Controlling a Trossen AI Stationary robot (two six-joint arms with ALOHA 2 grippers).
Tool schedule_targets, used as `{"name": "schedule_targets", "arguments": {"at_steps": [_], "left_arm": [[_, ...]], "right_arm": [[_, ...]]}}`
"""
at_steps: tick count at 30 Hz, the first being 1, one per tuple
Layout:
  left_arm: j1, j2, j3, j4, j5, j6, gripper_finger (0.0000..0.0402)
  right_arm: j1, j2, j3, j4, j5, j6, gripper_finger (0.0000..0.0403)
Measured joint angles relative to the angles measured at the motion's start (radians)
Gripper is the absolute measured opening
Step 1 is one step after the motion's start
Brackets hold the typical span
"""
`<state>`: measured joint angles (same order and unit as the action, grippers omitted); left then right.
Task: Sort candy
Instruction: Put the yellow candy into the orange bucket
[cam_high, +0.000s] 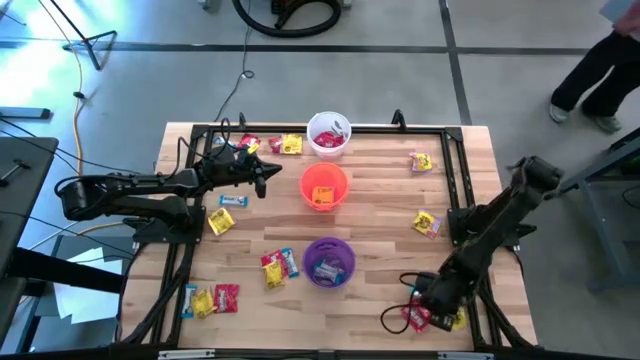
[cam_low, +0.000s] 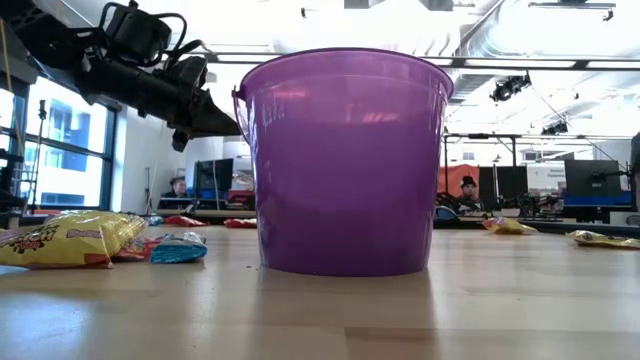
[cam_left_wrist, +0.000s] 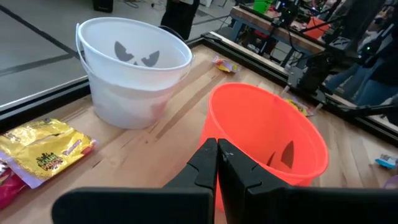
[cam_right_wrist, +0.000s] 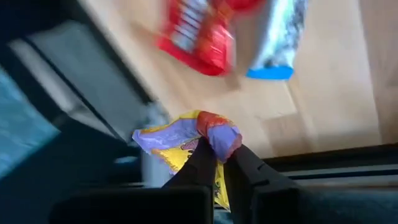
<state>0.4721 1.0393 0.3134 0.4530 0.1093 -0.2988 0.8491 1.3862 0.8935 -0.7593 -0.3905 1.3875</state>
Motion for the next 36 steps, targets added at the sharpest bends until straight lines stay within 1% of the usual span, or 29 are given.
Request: {"name": "schedule_targets", "arguments": {"at_steps": [3, 6, 9, 11, 14, 17, 19, 22, 25, 28, 36], "left_arm": [[0.000, 0.000, 0.000, 0.000, 0.000, -0.005, 0.0000], [0.000, 0.000, 0.000, 0.000, 0.000, -0.005, 0.0000], [0.000, 0.000, 0.000, 0.000, 0.000, 0.005, 0.0000], [0.000, 0.000, 0.000, 0.000, 0.000, 0.013, 0.0000], [0.000, 0.000, 0.000, 0.000, 0.005, 0.013, 0.0000], [0.000, 0.000, 0.000, 0.000, 0.011, 0.013, 0.0000], [-0.002, 0.000, 0.000, 0.000, 0.011, 0.013, 0.0000], [-0.002, 0.000, 0.000, 0.000, 0.011, 0.014, 0.0000], [-0.002, 0.000, 0.000, 0.000, 0.011, 0.021, 0.0000], [0.000, 0.000, 0.000, 0.000, 0.011, 0.022, 0.0000], [0.002, 0.000, 0.000, 0.000, 0.021, 0.023, 0.0000]], "right_arm": [[-0.029, -0.085, 0.093, -0.121, 0.112, -0.024, 0.0005], [-0.100, -0.154, 0.194, -0.280, 0.268, -0.060, 0.0004], [-0.242, -0.181, 0.279, -0.392, 0.391, -0.163, 0.0003], [-0.364, -0.181, 0.313, -0.414, 0.421, -0.287, 0.0003], [-0.565, -0.156, 0.334, -0.366, 0.440, -0.484, 0.0003], [-0.754, -0.122, 0.349, -0.247, 0.440, -0.656, 0.0003], [-0.861, -0.089, 0.360, -0.144, 0.438, -0.741, 0.0003], [-0.983, -0.018, 0.385, 0.007, 0.406, -0.822, 0.0002], [-1.055, 0.074, 0.425, 0.084, 0.373, -0.871, 0.0002], [-1.099, 0.181, 0.484, 0.093, 0.361, -0.907, 0.0002], [-1.137, 0.409, 0.658, 0.090, 0.309, -0.925, 0.0002]]}}
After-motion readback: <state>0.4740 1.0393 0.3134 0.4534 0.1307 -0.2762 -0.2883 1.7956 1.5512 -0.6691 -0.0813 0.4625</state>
